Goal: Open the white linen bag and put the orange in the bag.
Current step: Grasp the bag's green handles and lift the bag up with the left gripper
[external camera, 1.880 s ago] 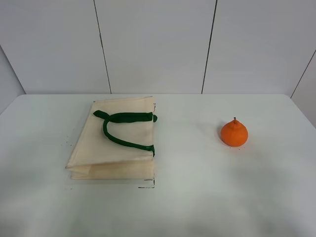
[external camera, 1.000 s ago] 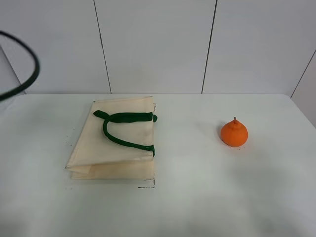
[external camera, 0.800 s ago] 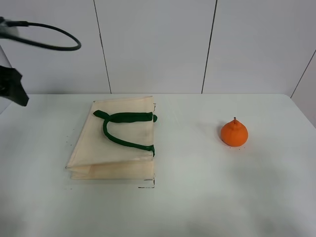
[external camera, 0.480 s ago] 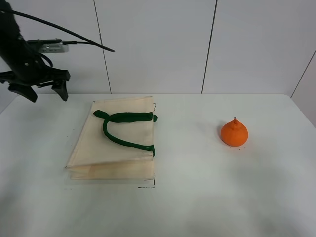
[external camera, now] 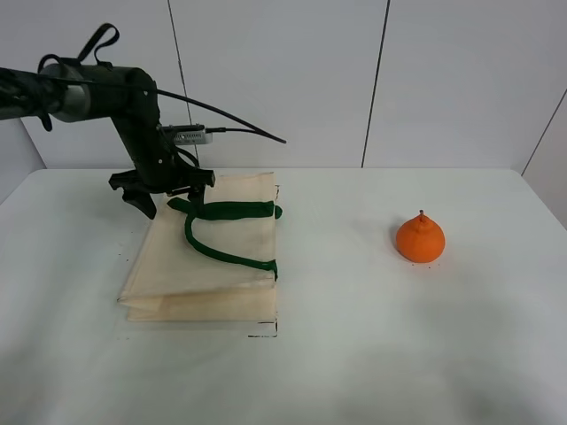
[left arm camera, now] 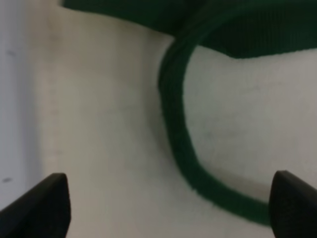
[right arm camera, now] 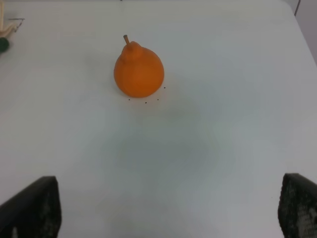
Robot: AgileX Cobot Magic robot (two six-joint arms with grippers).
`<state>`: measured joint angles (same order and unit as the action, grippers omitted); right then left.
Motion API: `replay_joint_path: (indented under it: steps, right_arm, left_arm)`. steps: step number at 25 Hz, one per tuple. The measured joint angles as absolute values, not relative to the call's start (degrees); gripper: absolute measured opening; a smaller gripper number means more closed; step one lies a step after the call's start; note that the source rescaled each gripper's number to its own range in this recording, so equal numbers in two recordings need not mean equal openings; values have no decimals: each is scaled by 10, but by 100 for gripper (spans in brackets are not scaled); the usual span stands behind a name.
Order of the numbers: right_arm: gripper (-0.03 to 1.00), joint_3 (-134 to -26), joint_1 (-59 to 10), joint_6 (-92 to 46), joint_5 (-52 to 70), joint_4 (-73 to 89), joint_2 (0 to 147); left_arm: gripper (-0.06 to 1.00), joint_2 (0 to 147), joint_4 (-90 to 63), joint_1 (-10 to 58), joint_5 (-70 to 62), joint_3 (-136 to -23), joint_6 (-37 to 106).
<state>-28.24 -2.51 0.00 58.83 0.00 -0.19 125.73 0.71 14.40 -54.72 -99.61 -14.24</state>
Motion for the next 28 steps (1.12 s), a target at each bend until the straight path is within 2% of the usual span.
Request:
replay_joint_path:
  steps: [15, 17, 18, 22, 23, 25, 28]
  right_arm:
    - [96, -282, -25, 0, 588, 0, -2]
    - [96, -282, -25, 0, 588, 0, -2]
    - [96, -282, -25, 0, 588, 0, -2]
    - [96, -282, -25, 0, 588, 0, -2]
    - [96, -282, -25, 0, 588, 0, -2]
    - [96, -282, -25, 0, 588, 0, -2]
    - [96, -282, -25, 0, 588, 0, -2]
  left_arm:
    - [97, 1338, -7, 144, -482, -996, -152]
    - [88, 1339, -7, 144, -483, -996, -152]
    - [78, 1339, -7, 144, -485, -996, -152]
    - [18, 1340, -6, 144, -487, -996, -153]
    - [7, 1340, -7, 144, -487, -996, -153]
    - [0, 1339, -7, 144, -491, -999, -157]
    - [0, 1324, -7, 144, -508, -1014, -163]
